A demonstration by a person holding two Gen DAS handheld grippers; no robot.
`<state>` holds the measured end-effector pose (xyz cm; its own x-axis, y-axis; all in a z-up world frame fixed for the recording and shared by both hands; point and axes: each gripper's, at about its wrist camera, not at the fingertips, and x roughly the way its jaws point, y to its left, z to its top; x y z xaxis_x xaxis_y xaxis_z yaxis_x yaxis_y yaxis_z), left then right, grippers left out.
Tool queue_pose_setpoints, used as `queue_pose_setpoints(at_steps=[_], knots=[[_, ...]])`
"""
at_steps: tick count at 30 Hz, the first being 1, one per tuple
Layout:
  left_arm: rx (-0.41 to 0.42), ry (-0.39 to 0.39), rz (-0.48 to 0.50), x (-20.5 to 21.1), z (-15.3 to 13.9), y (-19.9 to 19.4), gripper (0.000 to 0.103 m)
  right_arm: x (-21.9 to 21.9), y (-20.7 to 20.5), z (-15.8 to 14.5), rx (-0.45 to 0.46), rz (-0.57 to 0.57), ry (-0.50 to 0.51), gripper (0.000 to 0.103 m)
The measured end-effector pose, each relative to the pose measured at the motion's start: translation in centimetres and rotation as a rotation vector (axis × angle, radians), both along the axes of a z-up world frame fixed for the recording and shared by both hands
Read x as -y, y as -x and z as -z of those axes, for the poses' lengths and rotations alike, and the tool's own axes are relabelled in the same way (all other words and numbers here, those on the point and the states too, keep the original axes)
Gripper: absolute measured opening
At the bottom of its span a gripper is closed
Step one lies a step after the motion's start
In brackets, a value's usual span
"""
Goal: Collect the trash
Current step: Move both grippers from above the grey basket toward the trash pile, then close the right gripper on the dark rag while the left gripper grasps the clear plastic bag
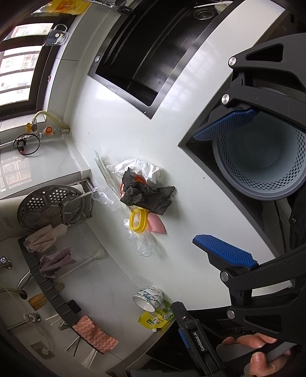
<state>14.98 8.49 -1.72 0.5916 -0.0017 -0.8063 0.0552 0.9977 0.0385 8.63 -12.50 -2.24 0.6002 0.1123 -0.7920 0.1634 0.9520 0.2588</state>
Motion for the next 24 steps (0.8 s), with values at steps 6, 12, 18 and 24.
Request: queue_pose_setpoints(at_steps=[6, 12, 18, 24], knots=[[-0.024, 0.003, 0.066, -0.9, 2.6, -5.3, 0.097, -0.1, -4.3, 2.4, -0.048, 0.06, -0.008, 0.079], [-0.06, 0.016, 0.133, -1.4, 5.8, -9.9, 0.097, -0.7, -8.6, 4.8, -0.082, 0.099, -0.014, 0.079], [-0.068, 0.04, 0.179, -1.8, 8.2, -13.6, 0.097, -1.3, -12.2, 7.3, -0.128, 0.138, -0.05, 0.079], [-0.078, 0.057, 0.198, -2.0, 10.1, -16.4, 0.097, -2.3, -14.7, 9.4, -0.16, 0.189, -0.068, 0.078]])
